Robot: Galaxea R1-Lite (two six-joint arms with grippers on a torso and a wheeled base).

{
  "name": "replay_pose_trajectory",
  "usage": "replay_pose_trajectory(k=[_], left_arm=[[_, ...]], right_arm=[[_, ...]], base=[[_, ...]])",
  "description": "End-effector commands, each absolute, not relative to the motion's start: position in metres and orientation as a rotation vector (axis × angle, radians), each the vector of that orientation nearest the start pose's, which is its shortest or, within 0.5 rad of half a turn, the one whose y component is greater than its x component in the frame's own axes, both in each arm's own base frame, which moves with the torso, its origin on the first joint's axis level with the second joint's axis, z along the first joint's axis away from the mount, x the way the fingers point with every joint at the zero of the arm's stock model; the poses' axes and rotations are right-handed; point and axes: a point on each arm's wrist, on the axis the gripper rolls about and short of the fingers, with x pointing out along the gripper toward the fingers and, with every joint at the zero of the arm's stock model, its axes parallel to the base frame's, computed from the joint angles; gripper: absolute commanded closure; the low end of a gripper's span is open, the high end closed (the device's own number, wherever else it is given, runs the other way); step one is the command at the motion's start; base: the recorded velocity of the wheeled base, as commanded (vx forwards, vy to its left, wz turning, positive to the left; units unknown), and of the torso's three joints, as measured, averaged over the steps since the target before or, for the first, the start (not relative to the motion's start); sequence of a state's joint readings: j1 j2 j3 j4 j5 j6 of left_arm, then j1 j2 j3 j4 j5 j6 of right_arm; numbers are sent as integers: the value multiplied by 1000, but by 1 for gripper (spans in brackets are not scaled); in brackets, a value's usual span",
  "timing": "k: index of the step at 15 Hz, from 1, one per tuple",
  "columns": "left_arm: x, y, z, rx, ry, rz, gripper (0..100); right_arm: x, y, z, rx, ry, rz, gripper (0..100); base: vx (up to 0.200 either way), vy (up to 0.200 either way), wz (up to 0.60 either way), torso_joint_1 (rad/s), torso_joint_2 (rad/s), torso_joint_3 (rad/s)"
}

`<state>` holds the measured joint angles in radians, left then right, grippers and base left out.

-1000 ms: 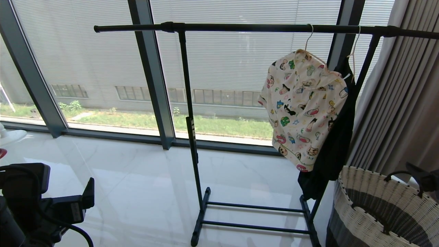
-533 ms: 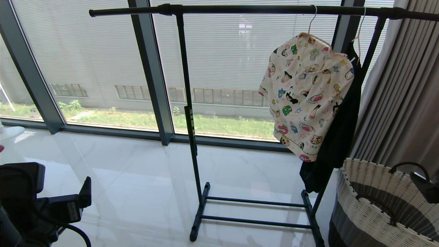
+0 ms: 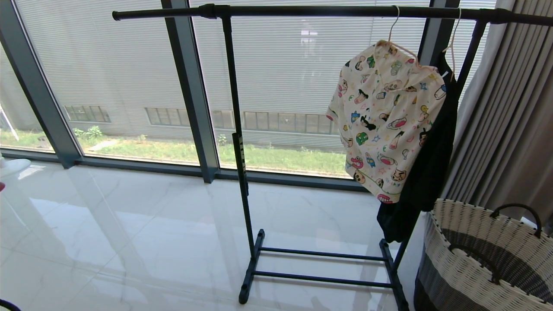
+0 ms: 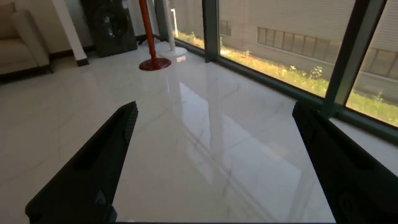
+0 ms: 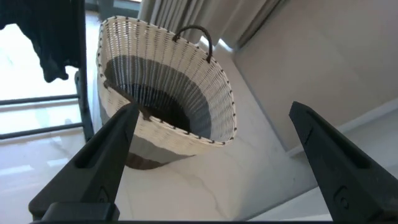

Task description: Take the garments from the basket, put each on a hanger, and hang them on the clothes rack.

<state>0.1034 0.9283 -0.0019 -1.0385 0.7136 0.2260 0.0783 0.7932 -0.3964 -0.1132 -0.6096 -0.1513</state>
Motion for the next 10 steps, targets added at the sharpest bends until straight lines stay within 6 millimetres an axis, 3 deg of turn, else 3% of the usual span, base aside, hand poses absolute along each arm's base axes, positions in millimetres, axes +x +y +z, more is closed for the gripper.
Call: replay_pose_trajectory(k=[1, 4, 5, 6, 10], left_arm=[[31, 19, 153, 159, -106, 867, 0], [3, 15, 130, 173, -53, 863, 0], [-14, 13, 114, 179, -47, 863, 0], [-23, 12, 104, 185, -54, 864, 0], [-22, 12, 94, 197, 32, 850, 0]], right_arm=[[25, -11, 158, -213, 199, -516, 0], [-8, -12, 114, -287, 153, -523, 0], [-28, -13, 90, -344, 136, -529, 0], [-34, -12, 86, -344, 141, -567, 0], [-33, -12, 85, -179, 94, -572, 0]], base=[[0, 0, 0, 0, 0, 0], [0, 0, 0, 0, 0, 0], [0, 0, 0, 0, 0, 0], [0, 0, 0, 0, 0, 0], [0, 0, 0, 0, 0, 0]])
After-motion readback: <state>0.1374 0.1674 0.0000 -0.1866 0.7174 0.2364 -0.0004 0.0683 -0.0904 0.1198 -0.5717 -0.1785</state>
